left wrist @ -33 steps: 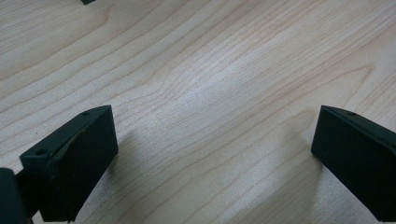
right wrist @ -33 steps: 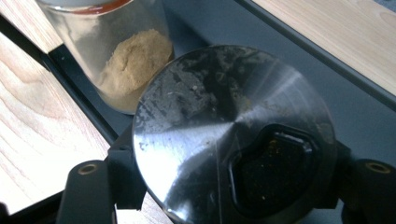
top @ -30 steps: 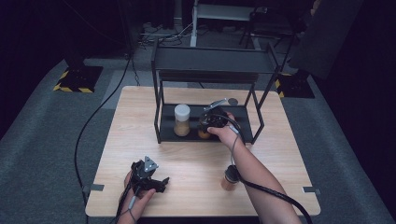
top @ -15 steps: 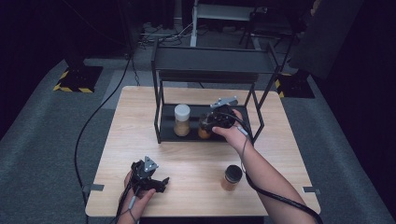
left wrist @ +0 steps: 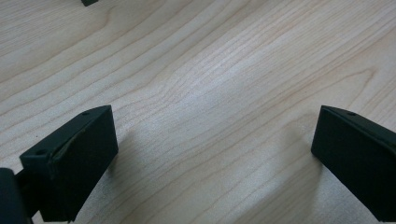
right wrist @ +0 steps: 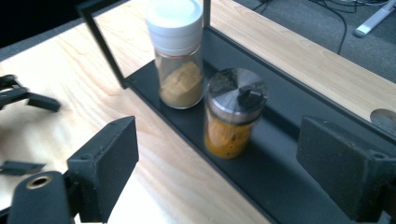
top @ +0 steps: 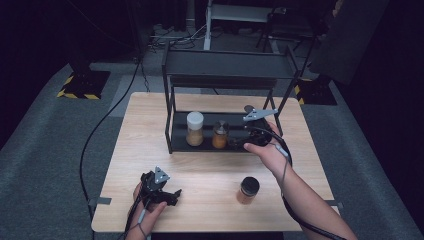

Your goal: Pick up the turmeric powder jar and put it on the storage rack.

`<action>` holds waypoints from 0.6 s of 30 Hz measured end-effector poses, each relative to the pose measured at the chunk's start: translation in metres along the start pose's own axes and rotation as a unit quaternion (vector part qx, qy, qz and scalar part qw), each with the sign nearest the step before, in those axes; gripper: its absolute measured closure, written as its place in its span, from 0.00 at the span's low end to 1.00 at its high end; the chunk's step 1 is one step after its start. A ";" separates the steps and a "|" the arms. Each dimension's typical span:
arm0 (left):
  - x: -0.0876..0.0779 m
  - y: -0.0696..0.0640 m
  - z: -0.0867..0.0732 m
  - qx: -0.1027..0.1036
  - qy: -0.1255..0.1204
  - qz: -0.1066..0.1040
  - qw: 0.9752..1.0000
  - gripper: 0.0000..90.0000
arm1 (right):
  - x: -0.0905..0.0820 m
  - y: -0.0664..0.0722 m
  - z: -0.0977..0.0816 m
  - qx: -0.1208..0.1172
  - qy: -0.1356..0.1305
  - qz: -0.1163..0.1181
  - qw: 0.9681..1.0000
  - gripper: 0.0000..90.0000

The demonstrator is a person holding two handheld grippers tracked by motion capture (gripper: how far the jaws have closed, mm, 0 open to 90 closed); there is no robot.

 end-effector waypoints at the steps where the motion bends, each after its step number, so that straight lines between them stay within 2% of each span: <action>1: 0.000 0.000 0.000 0.000 0.000 0.000 1.000 0.00 | -0.004 0.001 -0.003 0.000 -0.002 0.001 1.000 0.15; 10: 0.000 0.000 0.000 0.000 0.000 0.000 1.000 0.00 | -0.033 0.017 -0.024 -0.018 0.003 -0.004 1.000 0.15; 18: 0.000 0.000 0.000 0.000 0.000 0.000 1.000 0.00 | -0.045 0.030 -0.039 -0.031 0.007 0.009 0.999 0.15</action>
Point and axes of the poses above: each handheld gripper's, and its own axes: x roughly forward along the jaws, z roughly out of its top, y roughly to its left, the point moved 9 cm from there along x, roughly forward along the jaws, and after that the axes turned 12 degrees about y, right-handed, at the moved point
